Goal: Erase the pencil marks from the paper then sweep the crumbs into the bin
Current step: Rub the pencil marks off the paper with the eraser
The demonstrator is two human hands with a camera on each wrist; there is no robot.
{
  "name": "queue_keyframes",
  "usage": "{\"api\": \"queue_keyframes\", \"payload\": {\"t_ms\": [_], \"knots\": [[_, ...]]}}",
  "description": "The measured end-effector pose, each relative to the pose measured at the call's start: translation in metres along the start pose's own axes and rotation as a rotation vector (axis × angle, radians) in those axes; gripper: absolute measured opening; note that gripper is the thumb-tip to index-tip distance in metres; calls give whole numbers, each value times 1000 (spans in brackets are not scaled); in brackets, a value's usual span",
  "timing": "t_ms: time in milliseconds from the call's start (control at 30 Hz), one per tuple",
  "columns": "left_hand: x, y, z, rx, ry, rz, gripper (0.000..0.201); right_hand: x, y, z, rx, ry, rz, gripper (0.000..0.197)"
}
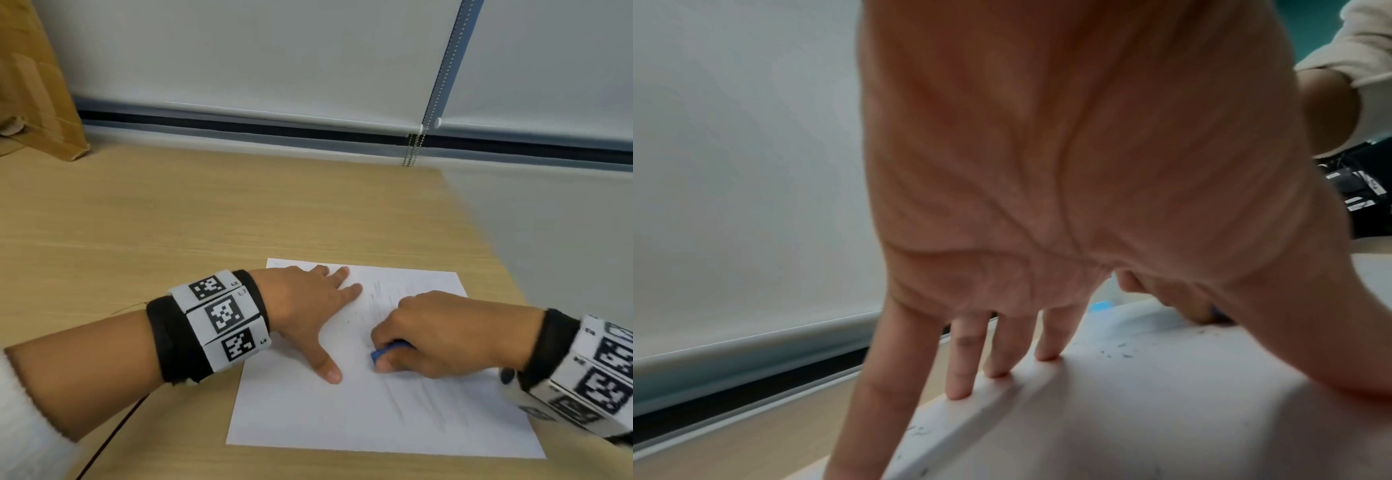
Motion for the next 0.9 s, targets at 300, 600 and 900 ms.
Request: {"api": "queue_keyframes", "payload": {"t_ms": [300, 600, 900], "knots": [[0, -1, 0, -5, 7, 1, 126, 0, 2, 2, 8, 8, 10, 36], [3, -3, 0, -18, 14, -50, 126, -4, 2, 0, 19, -36, 120, 30], [6, -5, 3, -53, -19, -29, 138, -12, 11, 0, 41, -112, 161, 31]]}}
Point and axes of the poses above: each hand's wrist, its own y-axis towards the middle knuckle, its own x-axis out of the palm, z = x × y, the point moved 10 cm from there along y, towards the middle knuckle, and after that the axes turned 15 degrees about z, right-handed, at the moved point
